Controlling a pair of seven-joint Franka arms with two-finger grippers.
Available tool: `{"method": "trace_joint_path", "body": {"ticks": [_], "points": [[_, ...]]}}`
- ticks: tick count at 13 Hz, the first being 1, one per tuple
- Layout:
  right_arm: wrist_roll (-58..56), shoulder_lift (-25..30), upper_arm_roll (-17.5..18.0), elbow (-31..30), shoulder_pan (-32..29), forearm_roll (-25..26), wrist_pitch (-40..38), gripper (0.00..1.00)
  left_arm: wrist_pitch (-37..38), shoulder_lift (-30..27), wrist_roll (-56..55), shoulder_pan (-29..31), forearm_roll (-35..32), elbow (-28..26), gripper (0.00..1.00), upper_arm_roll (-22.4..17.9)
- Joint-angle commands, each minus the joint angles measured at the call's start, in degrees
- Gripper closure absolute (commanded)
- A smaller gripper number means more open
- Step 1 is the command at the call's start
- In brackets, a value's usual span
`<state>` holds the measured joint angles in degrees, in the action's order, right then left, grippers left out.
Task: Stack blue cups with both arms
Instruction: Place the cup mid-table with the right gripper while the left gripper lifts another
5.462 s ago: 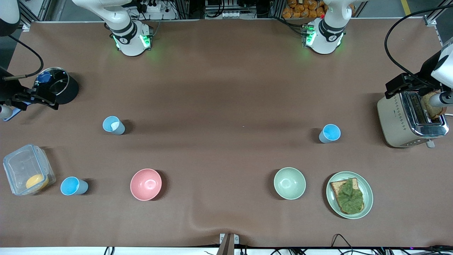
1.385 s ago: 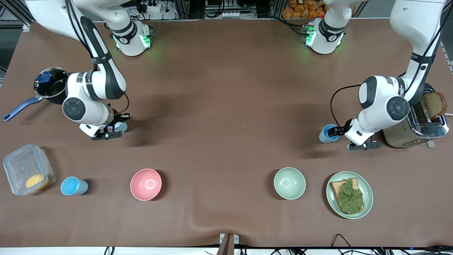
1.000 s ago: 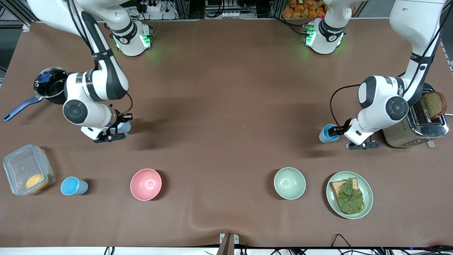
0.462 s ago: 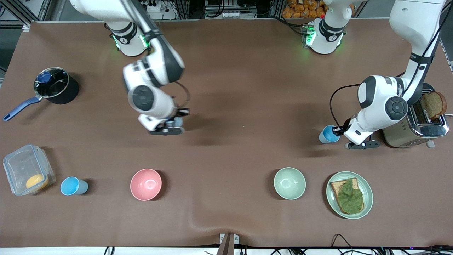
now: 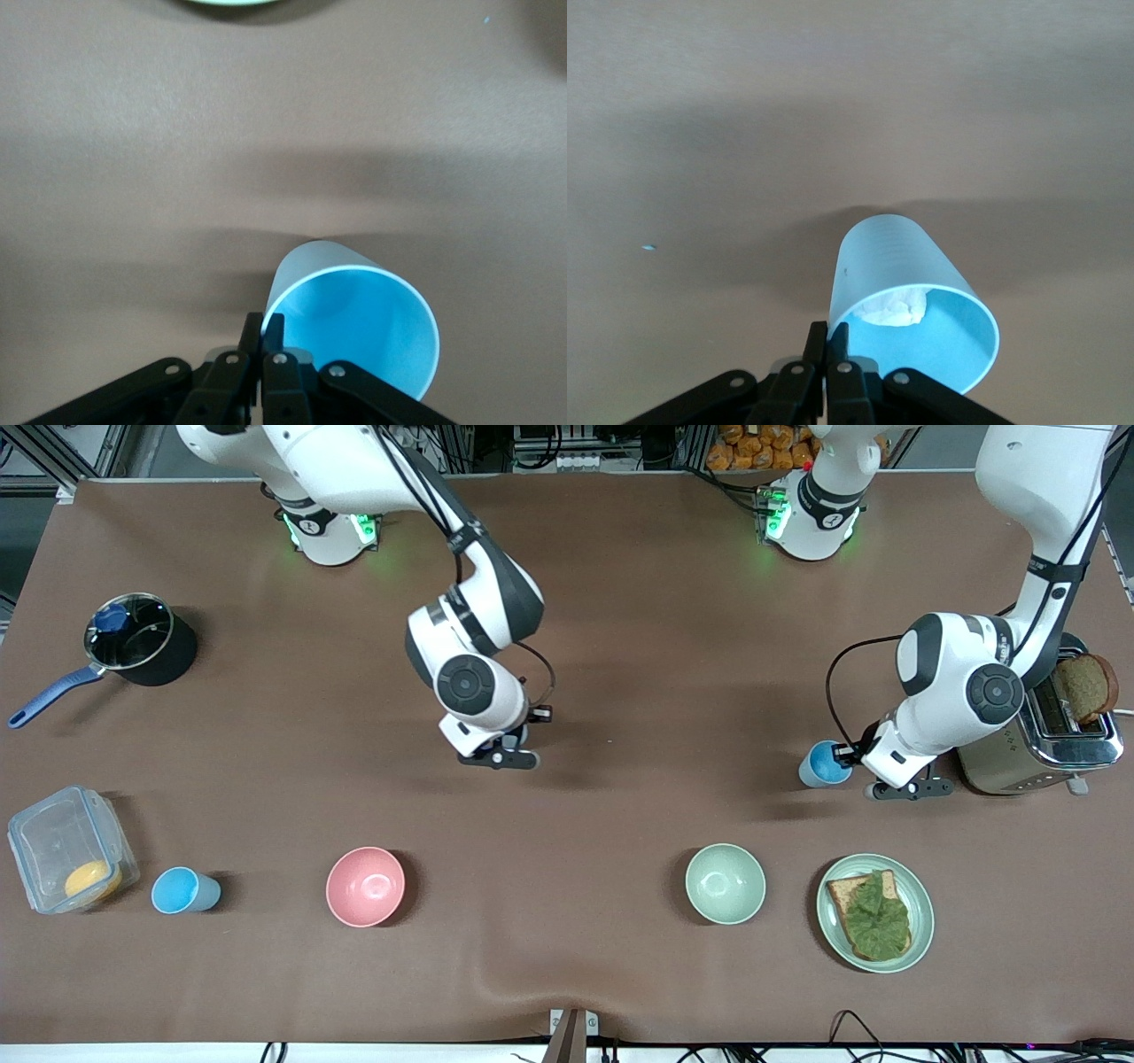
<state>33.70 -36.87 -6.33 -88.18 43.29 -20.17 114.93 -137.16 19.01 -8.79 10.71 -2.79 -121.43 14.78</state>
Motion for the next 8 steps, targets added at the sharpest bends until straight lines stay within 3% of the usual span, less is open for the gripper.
{"method": "trace_joint_path", "body": {"ticks": [1,5,6,7,8], "points": [[1.10,-2.85,-0.78,3.19,1.26,-3.55,0.99,1.00,0.32,-2.48,-0.17,0.10,0.42,-0.04,1.00,0.51],[1.19,-4.00,-0.78,3.19,2.32,-4.70,3.72,0.96,3.29,-3.54,-5.85,0.01,1.03,2.51,1.00,3.58],[1.19,-4.09,-0.78,3.19,2.58,-4.61,3.89,0.55,5.13,-3.54,-8.93,0.01,1.03,4.00,1.00,5.42],[1.02,-4.26,-0.78,3.11,2.85,-4.52,4.24,0.01,6.89,-3.37,-12.53,0.01,1.03,5.06,1.00,6.83],[0.93,-4.18,-0.87,3.19,3.46,-4.44,5.12,0.00,7.26,-3.19,-16.65,-0.08,1.03,5.76,1.00,8.93]]}}
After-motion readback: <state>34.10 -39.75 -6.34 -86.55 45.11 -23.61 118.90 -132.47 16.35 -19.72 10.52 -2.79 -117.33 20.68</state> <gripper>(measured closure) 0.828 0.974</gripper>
